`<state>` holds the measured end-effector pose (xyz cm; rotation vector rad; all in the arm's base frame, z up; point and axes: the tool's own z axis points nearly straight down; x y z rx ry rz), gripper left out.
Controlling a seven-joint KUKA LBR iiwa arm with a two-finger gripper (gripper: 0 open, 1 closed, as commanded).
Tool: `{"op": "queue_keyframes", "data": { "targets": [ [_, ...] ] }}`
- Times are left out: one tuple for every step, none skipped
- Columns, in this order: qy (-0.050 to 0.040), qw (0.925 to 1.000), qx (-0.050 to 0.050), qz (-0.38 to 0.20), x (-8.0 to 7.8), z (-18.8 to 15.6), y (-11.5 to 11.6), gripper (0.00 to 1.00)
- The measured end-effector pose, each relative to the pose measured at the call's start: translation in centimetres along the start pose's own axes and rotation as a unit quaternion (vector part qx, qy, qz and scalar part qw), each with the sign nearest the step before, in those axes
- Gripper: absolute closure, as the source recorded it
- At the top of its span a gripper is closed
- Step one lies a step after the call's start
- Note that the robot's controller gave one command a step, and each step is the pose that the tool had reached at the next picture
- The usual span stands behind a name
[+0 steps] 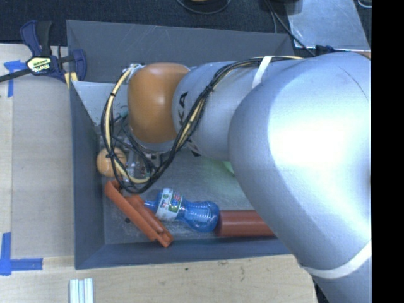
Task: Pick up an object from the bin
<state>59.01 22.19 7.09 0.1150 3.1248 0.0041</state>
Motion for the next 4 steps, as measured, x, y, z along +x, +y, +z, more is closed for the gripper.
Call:
{"op": "queue_keyframes", "data": {
  "targets": [
    [0.0009,1.0,0.001,0.0,0.01,0.01,-0.11,1.0],
    [0.0004,1.0,0.0,0.0,0.0,0.0,-0.01,0.0],
    [0.0003,1.0,0.001,0.0,-0.01,0.0,-0.13,1.0],
    [0.0004,1.0,0.0,0.0,0.0,0.0,-0.02,0.0]
  ]
}}
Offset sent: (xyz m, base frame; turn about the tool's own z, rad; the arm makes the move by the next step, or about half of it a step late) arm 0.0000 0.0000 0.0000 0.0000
